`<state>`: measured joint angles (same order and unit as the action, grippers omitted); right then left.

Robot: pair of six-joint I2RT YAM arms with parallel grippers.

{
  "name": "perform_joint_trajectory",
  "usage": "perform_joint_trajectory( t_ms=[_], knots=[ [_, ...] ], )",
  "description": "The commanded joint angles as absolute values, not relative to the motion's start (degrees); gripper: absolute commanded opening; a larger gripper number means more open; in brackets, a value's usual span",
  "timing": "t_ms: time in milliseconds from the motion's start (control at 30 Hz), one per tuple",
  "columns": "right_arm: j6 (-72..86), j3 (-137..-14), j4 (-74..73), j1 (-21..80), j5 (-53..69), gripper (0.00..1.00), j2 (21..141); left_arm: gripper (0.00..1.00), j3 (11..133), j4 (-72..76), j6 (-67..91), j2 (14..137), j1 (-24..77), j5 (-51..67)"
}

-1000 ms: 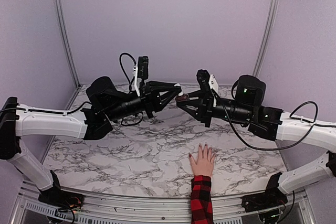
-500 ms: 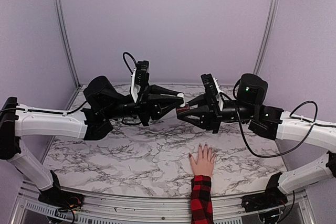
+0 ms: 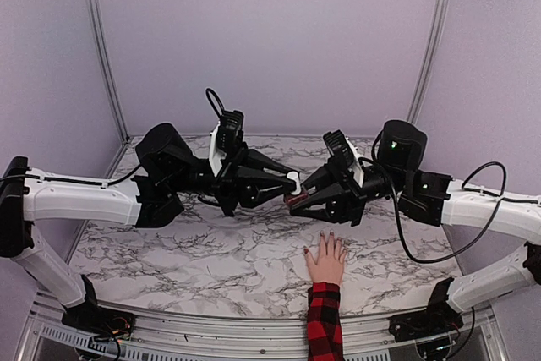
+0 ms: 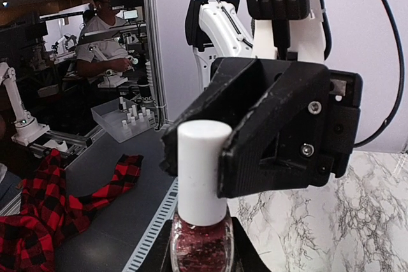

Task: Paint the nails
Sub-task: Screw the nail polish bottle cap onto the nail polish bottle.

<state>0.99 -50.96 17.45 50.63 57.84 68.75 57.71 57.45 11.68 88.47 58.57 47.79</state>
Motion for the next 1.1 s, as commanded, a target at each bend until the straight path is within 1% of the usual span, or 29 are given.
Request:
perform_joint_trajectory(
  t_ms=[0, 67, 200, 367, 433, 500, 533, 667, 767, 933, 1067],
  knots=[
    [1.1, -56.7, 30.2, 51.8, 60.3, 0.00, 67.2, 0.13, 55.2, 44.1, 11.4, 91.2, 58.4, 48.5],
    [0.1, -56.4, 28.6, 51.8, 59.0, 0.00, 67.3, 0.18, 55.0, 44.1, 11.1, 89.9, 58.3, 46.4],
    [-0.9, -54.7, 29.6, 51.1, 58.5, 0.00, 67.9, 0.22, 54.2, 44.1, 10.0, 86.5, 58.2, 41.8],
    [-1.4, -53.8, 29.0, 51.0, 56.5, 0.00, 67.8, 0.36, 52.0, 43.9, 9.5, 80.8, 57.9, 33.3],
    [-2.2, -53.5, 27.7, 50.8, 53.8, 0.00, 67.4, 0.44, 50.7, 43.9, 9.3, 78.3, 57.9, 29.3],
    [-3.3, -53.7, 25.4, 50.9, 47.9, 0.00, 67.2, 0.48, 49.6, 43.8, 9.1, 76.1, 57.9, 23.7],
    [-3.9, -53.8, 24.1, 50.8, 43.0, 0.00, 67.2, 0.49, 49.1, 43.4, 9.3, 75.1, 57.9, 20.4],
    [-4.4, -53.5, 21.4, 50.9, 22.3, 0.00, 67.0, 0.50, 49.1, 41.1, 10.5, 73.7, 58.0, 9.3],
    [-4.3, -52.6, 21.6, 50.8, 12.1, 0.00, 66.9, 0.50, 49.6, 40.6, 10.9, 74.3, 58.5, 4.8],
    [-4.8, -52.3, 20.7, 51.8, 2.6, 0.00, 68.5, 0.49, 53.2, 40.4, 12.5, 77.7, 59.8, 1.5],
    [-7.4, -52.9, 18.9, 54.8, -5.4, 0.00, 70.2, 0.49, 56.3, 40.4, 16.4, 80.6, 59.9, -3.0]
  ],
)
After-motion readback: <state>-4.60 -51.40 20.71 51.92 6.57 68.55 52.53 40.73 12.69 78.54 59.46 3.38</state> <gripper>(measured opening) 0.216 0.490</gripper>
